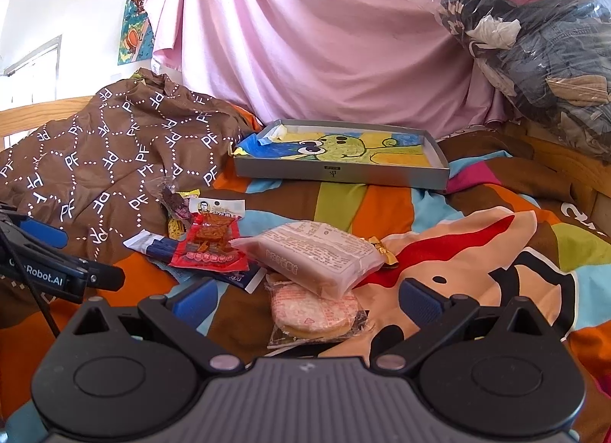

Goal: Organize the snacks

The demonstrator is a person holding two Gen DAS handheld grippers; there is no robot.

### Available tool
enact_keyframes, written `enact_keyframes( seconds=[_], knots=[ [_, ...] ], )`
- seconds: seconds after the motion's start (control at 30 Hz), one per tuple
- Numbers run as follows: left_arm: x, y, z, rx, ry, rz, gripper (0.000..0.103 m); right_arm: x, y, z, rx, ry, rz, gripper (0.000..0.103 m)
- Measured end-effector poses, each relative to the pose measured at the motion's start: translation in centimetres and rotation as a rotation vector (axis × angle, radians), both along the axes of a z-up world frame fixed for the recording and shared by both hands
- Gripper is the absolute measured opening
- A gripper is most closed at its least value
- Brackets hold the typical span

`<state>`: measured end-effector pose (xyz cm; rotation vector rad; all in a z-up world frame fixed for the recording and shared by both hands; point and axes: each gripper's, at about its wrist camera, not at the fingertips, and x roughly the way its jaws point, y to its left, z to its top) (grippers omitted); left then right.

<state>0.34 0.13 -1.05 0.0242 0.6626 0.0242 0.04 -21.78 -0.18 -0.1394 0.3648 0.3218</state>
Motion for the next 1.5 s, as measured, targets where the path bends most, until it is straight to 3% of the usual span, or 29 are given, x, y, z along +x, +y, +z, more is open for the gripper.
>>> enact_keyframes(
  seconds=[1.27, 1.5],
  knots=[
    [0.3, 0.3, -0.4, -0.007, 0.043, 0.019, 0.099, 0.5, 0.3, -0.2, -0.027, 0.000, 0.012, 0.103],
    [1.9, 0.4, -0.3, -0.025, 0.064, -0.001, 0.099, 3.6, 0.6, -1.0, -0.039, 0.109, 0.042, 0.103]
  ],
)
